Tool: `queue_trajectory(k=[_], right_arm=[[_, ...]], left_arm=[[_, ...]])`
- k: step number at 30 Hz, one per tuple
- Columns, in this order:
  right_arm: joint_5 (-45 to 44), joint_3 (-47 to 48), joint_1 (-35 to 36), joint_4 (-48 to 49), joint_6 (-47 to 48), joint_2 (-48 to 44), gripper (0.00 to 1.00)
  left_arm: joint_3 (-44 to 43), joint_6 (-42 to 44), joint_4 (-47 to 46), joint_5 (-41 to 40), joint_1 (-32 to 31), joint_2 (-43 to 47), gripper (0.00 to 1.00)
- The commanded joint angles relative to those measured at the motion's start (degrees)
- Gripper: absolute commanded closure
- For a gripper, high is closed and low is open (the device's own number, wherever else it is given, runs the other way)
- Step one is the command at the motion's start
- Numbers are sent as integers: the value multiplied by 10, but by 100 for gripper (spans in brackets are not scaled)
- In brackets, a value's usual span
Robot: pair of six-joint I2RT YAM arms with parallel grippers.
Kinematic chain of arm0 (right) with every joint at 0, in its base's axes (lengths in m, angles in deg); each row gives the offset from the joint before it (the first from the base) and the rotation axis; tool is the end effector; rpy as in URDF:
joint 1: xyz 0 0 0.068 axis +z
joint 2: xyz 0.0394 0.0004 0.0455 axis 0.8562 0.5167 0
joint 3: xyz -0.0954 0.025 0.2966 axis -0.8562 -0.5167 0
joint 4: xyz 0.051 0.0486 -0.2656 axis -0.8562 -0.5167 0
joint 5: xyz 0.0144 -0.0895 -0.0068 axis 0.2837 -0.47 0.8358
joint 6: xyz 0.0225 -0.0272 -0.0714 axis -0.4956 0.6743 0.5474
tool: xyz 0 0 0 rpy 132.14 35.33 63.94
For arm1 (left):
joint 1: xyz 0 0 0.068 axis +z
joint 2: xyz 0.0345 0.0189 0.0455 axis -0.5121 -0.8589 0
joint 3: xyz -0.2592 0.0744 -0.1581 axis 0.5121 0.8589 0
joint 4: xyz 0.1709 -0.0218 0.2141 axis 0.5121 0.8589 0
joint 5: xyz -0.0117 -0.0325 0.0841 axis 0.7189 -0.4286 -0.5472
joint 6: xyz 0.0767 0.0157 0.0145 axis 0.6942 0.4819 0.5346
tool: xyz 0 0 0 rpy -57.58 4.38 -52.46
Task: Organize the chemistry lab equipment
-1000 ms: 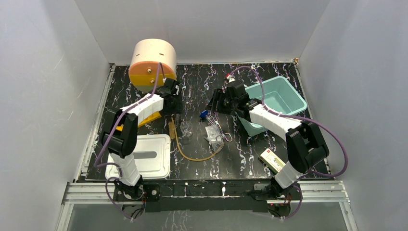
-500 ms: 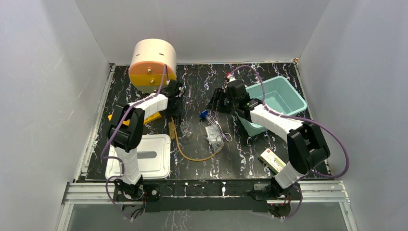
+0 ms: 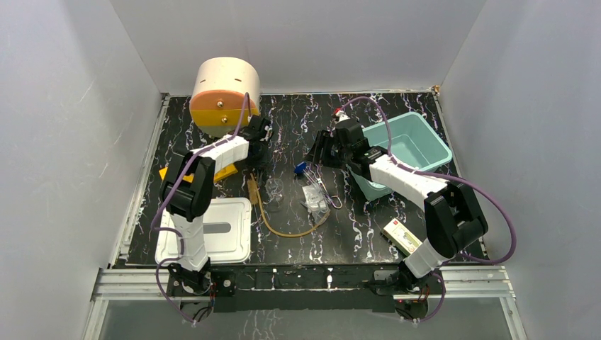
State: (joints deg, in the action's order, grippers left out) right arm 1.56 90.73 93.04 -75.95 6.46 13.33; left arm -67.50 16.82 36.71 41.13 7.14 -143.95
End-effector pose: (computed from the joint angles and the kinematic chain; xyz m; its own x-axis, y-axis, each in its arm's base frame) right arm 0.3239 0.2283 0.2705 -0.7283 0.2289 -0.6459 -0.2414 0.7965 0.5544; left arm 0.4270 -0.1752 0.1735 -0.8228 0.0213 -0.5679 0.0592 0.9971 -0.0485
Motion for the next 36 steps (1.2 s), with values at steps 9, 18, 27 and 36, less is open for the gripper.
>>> queue_trajectory(k=[9,18,27,36], right_arm=[[-2,-9,3,38,5,-22,36],[47,-11,3,86,-7,-14,36],[97,2,3,147,-84,21,34],[118,22,2,153,-107,65,32]], left_arm=[[-29,-3,10,37,-4,7,84],[-72,-46,16,65,-4,36,84],[-130,-104,6,150,-4,47,84],[-133,-179,-14,211,-4,63,84]])
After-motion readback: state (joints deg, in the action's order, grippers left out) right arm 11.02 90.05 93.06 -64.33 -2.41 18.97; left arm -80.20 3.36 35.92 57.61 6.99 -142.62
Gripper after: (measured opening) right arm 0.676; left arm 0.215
